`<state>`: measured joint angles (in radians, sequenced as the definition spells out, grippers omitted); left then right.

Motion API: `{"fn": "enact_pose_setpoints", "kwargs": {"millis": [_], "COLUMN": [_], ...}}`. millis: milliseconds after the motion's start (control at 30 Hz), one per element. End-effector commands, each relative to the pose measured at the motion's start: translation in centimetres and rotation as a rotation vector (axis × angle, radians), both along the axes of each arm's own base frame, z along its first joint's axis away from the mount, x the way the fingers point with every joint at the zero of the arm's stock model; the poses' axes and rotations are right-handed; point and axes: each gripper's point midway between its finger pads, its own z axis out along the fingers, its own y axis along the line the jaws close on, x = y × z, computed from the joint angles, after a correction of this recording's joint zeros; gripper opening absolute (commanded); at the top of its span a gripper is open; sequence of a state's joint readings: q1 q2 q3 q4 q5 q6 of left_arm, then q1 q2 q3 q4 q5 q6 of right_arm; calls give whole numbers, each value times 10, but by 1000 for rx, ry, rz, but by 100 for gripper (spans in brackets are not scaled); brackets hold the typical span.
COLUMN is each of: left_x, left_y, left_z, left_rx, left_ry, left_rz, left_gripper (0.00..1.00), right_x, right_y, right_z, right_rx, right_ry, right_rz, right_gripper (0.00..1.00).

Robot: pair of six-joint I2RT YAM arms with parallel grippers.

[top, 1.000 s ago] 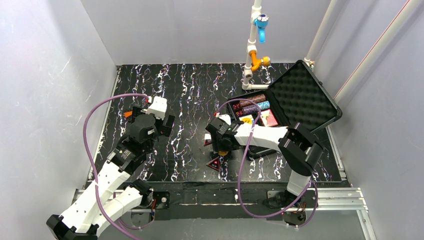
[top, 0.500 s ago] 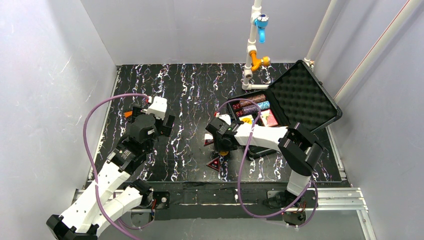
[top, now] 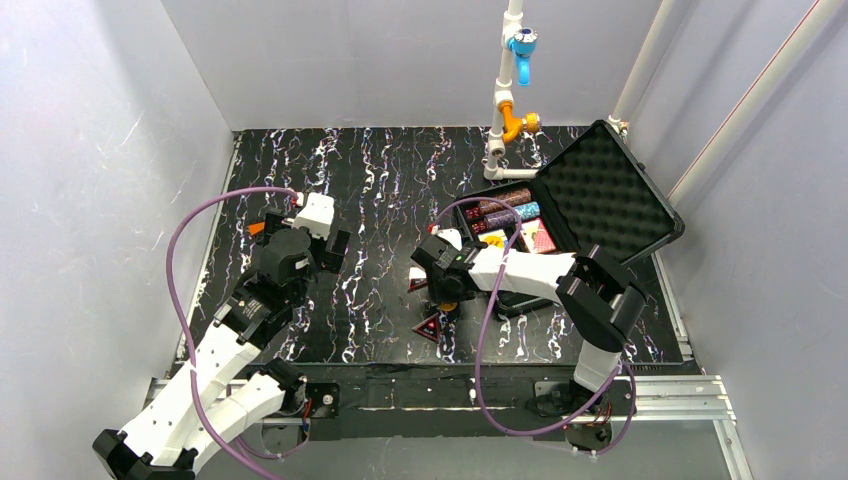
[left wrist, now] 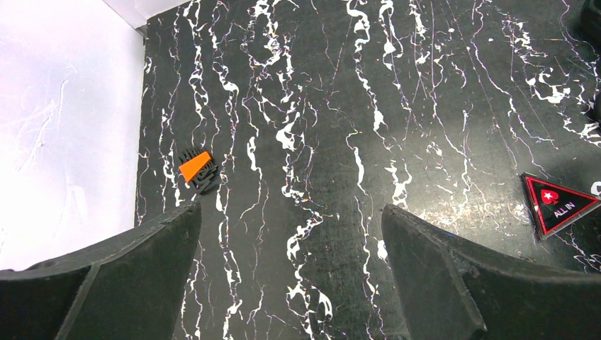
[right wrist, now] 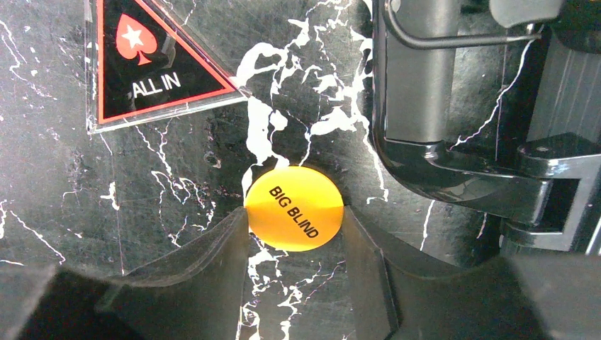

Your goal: Pack up texas hold em set

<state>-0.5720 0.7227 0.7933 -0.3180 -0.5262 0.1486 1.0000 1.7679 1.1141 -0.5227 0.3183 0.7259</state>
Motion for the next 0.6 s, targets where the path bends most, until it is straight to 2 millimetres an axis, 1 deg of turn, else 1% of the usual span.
{"fn": "enact_pose_setpoints", "kwargs": {"millis": [0,367,567], "left_x": [-1,-1,-1], "left_y": [0,1,1], "left_z": [5,5,5], "left_rx": [-4,0,-3], "left_ry": [-15,-15,-15], "left_rz": [-3,2,2], "left_gripper": [98,98,98], "right_x": [0,6,8], "right_y": [3,8,8], "right_z": [9,28,32], "right_rx": [11,41,50], "right_ry": [-11,-48,-60], "right_rz": [16,20,21], "right_gripper": [46,46,45]}}
